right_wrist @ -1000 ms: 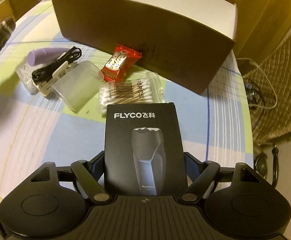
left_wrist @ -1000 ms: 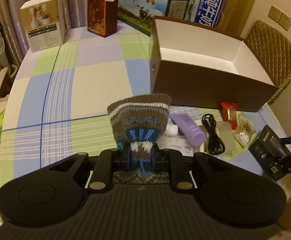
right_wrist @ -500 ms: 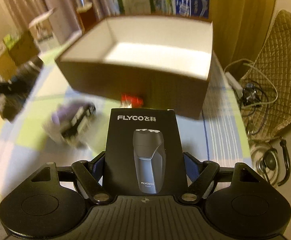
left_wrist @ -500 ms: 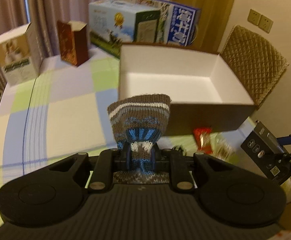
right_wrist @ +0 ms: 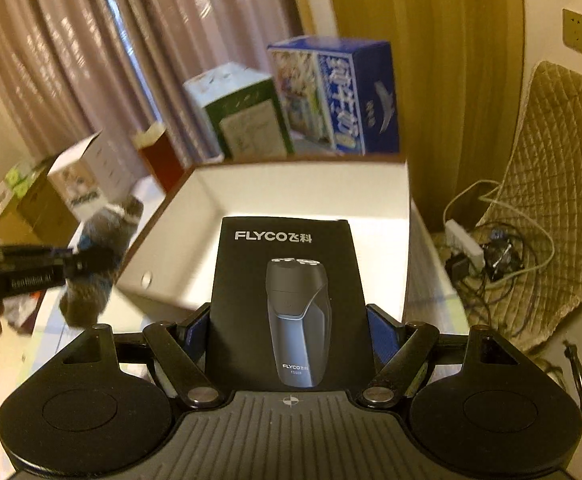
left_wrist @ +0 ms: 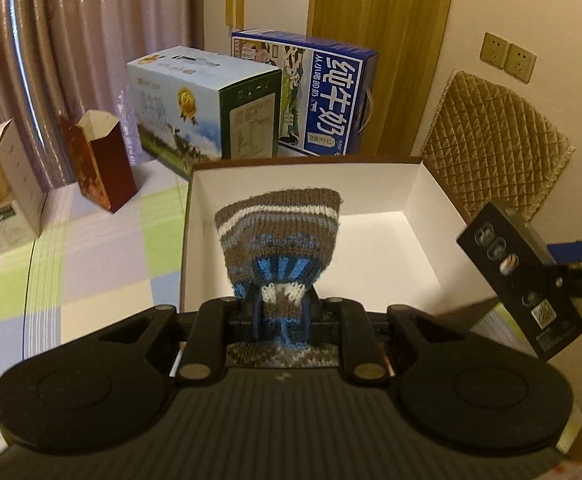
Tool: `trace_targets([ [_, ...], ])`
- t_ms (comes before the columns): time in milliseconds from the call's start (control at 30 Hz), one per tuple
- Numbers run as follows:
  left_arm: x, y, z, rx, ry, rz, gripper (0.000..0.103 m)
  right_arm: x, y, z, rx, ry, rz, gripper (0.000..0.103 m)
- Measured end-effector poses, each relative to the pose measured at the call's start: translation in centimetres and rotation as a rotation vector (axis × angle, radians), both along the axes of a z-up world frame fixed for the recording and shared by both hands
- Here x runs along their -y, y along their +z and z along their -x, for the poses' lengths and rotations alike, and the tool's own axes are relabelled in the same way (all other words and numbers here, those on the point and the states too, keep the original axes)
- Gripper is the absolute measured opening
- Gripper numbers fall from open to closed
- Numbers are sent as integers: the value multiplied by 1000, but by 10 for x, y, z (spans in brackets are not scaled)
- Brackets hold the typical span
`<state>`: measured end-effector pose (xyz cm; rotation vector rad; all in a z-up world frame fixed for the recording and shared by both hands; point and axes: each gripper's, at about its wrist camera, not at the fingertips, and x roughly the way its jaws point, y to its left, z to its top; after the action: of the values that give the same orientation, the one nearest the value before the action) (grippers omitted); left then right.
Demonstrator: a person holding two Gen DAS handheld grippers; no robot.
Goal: Organize objects
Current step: 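Carry knitted pouch and FLYCO box over the brown cardboard box with both tools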
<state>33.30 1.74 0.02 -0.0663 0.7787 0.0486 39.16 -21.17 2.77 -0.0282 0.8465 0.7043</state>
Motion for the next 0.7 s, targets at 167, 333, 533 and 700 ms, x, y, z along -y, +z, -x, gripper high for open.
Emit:
trace_targets([
  [167, -1, -14, -45, -53, 6, -28, 16, -17, -4, -35, 5, -44, 7, 76],
  [333, -4, -37, -90, -125, 32, -72, 16, -36, -23, -67, -18, -89, 49, 76],
  [533, -6, -64, -125, -196, 43, -98, 16, -53, -54, -97, -44, -127, 108, 75],
  [700, -10, -83, -145, -245, 68, -90, 16, -70, -70, -110, 17, -128, 197, 76],
])
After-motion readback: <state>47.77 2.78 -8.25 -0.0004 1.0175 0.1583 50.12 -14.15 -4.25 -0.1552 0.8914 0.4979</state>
